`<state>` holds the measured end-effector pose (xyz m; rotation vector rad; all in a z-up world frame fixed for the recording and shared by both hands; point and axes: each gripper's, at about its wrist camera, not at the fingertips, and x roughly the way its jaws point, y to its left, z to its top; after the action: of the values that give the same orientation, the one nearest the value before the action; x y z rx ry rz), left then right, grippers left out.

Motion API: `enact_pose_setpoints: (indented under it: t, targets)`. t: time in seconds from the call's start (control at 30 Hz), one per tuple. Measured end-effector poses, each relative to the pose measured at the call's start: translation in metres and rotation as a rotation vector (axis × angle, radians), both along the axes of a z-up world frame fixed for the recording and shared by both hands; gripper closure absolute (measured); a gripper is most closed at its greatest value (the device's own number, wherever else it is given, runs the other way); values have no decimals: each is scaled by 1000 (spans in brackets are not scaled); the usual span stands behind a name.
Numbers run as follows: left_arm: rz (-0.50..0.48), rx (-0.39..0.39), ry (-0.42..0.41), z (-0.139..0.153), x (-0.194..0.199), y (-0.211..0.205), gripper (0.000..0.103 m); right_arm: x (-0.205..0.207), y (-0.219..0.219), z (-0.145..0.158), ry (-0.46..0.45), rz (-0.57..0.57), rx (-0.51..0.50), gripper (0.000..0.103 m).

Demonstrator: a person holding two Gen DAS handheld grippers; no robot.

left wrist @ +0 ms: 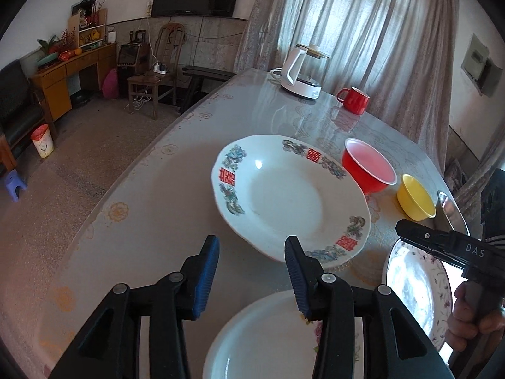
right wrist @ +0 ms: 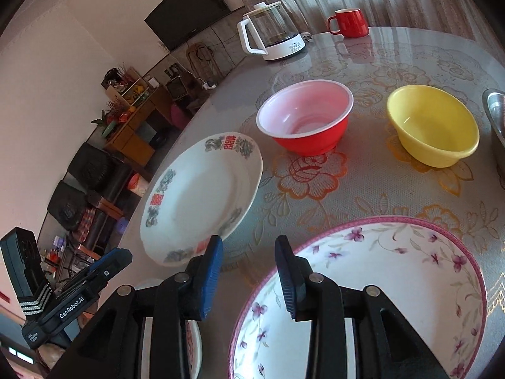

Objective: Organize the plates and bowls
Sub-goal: 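Move both grippers to the rim of the red-character white plate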

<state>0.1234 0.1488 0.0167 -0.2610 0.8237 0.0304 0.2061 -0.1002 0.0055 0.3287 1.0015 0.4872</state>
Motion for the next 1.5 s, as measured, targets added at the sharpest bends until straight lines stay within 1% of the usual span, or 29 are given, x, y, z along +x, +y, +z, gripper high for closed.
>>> enact_pose_setpoints:
  t: [0.1,0.13,0.23,0.27,0.33,0.43,0.57,0.7,0.77,0.93,1.17,1.27,1.43,1.5]
  targets:
    - [27,-19,8,-4,5,15,58,17,8,2,13,-3,14,65]
    - [39,-23,13,-6,7,20,56,23,9,2,17,-5,15,62]
    - [51,-59,32,-12,13,33,52,34,11,2,38,-17,28,61]
    - [55,-67,36,-13,15,36,49,36,11,1,41,-21,32,61]
    - [60,-72,40,-16,17,42,48,40,11,-1,43,-33,30,60]
    - [73,-87,49,-19,21,50,48,44,11,-6,60,-43,31,59]
    - [71,-77,39,-17,25,56,48,48,11,-9,70,-46,40,59]
    - [73,-86,41,-18,31,64,47,51,11,-9,71,-50,51,58]
    - [70,-90,42,-19,36,67,45,52,10,-10,74,-54,53,57]
    - [49,-117,66,-25,50,72,45,56,5,-11,90,-65,75,56]
    - [15,-174,54,-24,67,75,46,60,6,-14,102,-58,91,56]
    - [0,-177,58,-25,79,71,47,60,8,-17,107,-48,85,56]
    - [-28,-187,67,-28,98,64,47,64,12,-19,124,-35,102,56]
    - [-50,-183,78,-31,107,60,50,65,18,-20,122,-19,108,56]
